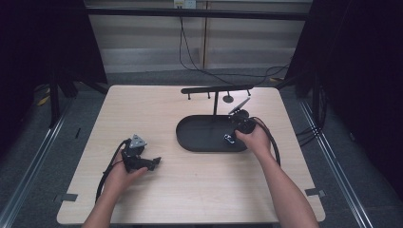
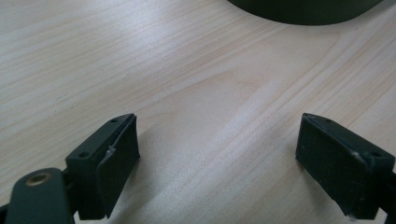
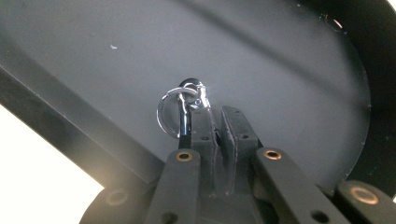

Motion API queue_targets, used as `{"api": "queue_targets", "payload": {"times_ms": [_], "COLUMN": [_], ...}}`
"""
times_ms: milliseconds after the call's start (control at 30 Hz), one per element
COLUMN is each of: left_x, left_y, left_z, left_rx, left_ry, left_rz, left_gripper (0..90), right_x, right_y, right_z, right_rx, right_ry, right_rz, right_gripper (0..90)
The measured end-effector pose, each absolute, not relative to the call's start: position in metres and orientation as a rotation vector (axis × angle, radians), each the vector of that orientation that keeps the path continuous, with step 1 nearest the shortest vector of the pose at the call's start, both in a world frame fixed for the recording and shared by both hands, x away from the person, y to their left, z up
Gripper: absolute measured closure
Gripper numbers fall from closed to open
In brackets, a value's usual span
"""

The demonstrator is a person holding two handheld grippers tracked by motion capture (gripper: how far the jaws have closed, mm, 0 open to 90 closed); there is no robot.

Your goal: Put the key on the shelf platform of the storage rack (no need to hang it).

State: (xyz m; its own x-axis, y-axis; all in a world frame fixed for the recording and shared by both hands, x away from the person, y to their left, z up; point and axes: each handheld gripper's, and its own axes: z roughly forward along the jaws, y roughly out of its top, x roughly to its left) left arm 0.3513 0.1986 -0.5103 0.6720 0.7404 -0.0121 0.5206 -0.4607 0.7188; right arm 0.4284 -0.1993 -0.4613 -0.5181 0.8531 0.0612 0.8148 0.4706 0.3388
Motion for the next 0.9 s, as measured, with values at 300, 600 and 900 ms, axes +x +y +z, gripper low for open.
{"api": "queue_targets", "payload": {"times_ms": [300,600,900], "left_x": [0.3513,0.3513,0.3513], "left_y": [0.1987,0.1986,0.1986], "left_z": [-0.5103,-0.5103,-0.5103], "left_rx": [2.169,2.168,2.168], "left_ry": [0.967,0.967,0.967], "left_rz": [0.395,0.394,0.394], "left_gripper": [13.1,13.0,13.0], "right_x": [0.4278,0.4284,0.4284], "right_y": [-0.1963,-0.1975,-0.2003], "right_z": [-0.4605,-0.4599,-0.4605], "right_rx": [1.449,1.451,1.433], "right_ry": [2.567,2.555,2.554], "right_rz": [0.476,0.48,0.481], "right_gripper": [83.4,81.4,75.0]}}
